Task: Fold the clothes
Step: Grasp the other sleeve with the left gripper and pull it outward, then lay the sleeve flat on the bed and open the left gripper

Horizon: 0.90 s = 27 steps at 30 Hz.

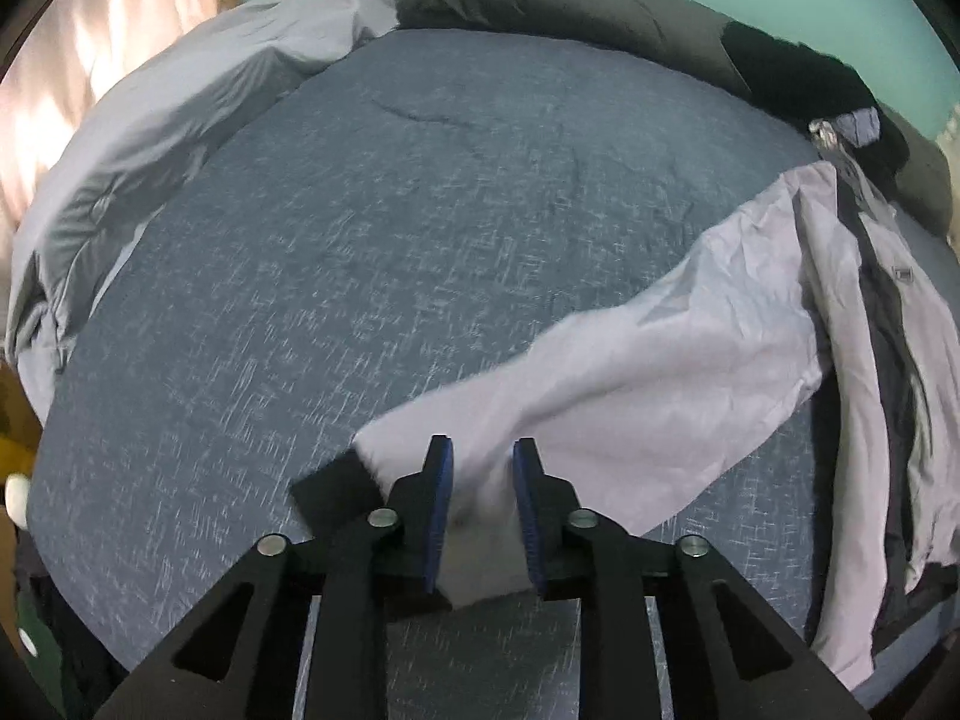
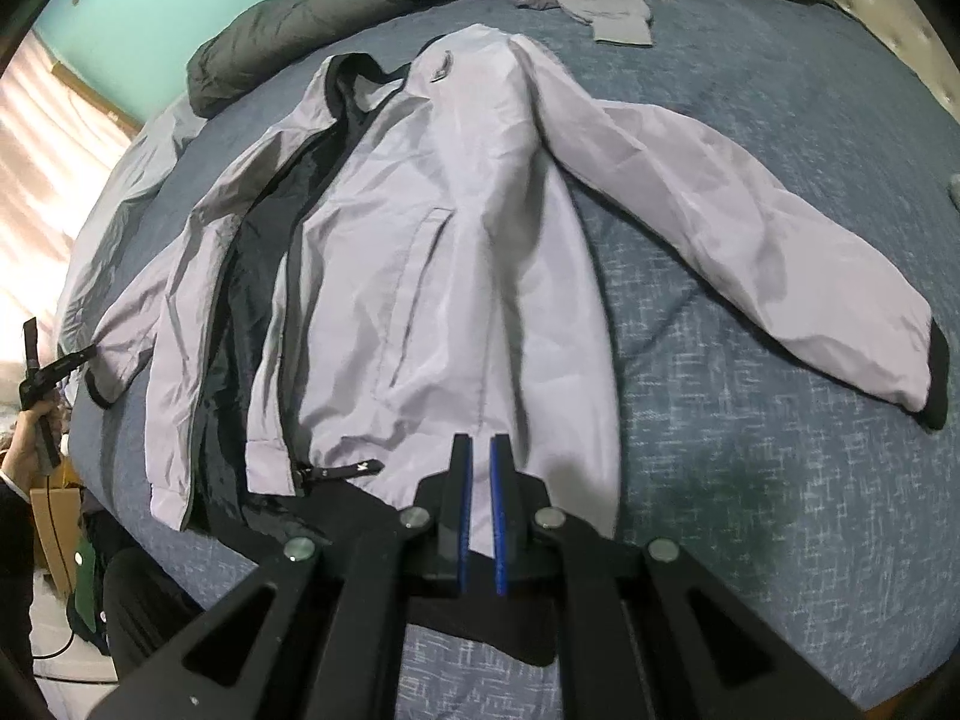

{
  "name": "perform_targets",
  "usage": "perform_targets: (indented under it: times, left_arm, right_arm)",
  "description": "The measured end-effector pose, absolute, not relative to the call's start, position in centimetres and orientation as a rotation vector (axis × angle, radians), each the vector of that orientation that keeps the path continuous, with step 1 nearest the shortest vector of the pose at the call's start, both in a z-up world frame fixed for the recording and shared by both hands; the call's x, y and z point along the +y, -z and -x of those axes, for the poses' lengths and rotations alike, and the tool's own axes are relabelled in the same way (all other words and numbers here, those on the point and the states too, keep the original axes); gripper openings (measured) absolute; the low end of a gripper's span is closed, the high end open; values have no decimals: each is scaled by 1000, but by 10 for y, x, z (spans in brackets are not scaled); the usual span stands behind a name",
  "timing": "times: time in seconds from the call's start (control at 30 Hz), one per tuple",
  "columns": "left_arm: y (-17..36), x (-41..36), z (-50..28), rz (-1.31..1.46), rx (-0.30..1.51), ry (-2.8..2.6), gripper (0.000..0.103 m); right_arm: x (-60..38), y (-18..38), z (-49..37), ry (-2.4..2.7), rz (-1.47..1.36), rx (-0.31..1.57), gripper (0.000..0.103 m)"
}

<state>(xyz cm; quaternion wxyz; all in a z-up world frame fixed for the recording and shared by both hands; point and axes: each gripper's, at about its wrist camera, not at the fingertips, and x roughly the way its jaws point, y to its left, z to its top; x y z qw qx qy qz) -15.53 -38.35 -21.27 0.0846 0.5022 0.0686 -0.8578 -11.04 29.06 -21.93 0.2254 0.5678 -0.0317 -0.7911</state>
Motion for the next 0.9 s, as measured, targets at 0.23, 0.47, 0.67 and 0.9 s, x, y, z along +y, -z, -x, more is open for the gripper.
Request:
perform_targets:
  times: [0.23,0.47,0.67,0.9]
  left_arm:
    - [180,-344,134,-1472,215,2694,40]
    - [167,-275,131,-1541,213,2827,47]
    - [180,-224,135,-1607,155,2895,49]
    - [193,-195,138,-1663,145,2908,50]
  right_arm:
    - [254,223,109,2108,-1533,-116,5]
    - [212,233,105,2009,-1550,-109,42]
    - [236,242,105,2094,-1639,-25,42]
    - [280,268,110,2073,-1752,-192,47]
